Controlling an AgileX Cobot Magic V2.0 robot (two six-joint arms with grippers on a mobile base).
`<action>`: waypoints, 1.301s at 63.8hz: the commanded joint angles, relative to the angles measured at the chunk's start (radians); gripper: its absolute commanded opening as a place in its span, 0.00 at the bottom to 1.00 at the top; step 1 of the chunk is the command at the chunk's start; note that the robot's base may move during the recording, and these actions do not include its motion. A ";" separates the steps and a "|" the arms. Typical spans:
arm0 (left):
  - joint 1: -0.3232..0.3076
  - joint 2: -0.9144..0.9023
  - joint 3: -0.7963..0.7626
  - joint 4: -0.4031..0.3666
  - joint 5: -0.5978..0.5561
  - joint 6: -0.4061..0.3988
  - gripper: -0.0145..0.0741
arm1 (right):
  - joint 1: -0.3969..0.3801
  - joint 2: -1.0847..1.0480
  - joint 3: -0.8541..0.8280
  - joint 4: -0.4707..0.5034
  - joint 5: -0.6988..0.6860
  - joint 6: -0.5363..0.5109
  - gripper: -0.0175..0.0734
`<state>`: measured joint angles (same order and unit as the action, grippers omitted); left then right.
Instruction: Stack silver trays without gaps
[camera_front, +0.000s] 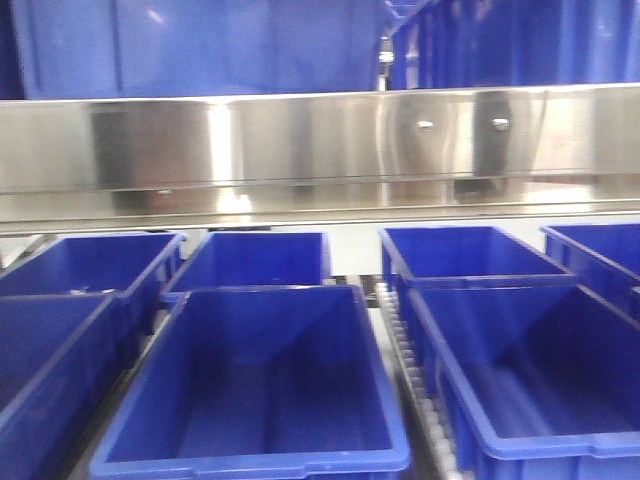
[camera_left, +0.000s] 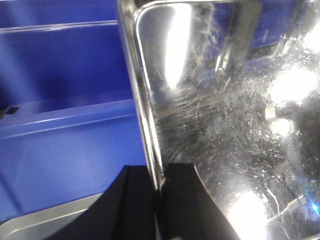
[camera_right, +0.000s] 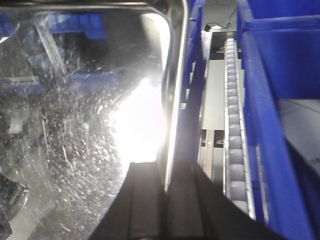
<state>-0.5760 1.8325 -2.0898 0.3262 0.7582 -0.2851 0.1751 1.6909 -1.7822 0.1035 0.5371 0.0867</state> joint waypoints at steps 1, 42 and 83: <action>-0.005 -0.010 -0.010 -0.017 -0.044 0.011 0.16 | 0.007 -0.012 -0.009 0.005 -0.050 -0.017 0.10; -0.005 -0.010 -0.010 -0.017 -0.044 0.011 0.16 | 0.007 -0.012 -0.009 0.005 -0.050 -0.017 0.10; -0.005 -0.006 0.005 0.072 0.208 0.011 0.16 | 0.051 -0.009 -0.009 0.077 0.061 -0.017 0.10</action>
<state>-0.5760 1.8325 -2.0895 0.3600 0.9121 -0.2874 0.1968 1.6909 -1.7822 0.1611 0.6068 0.0867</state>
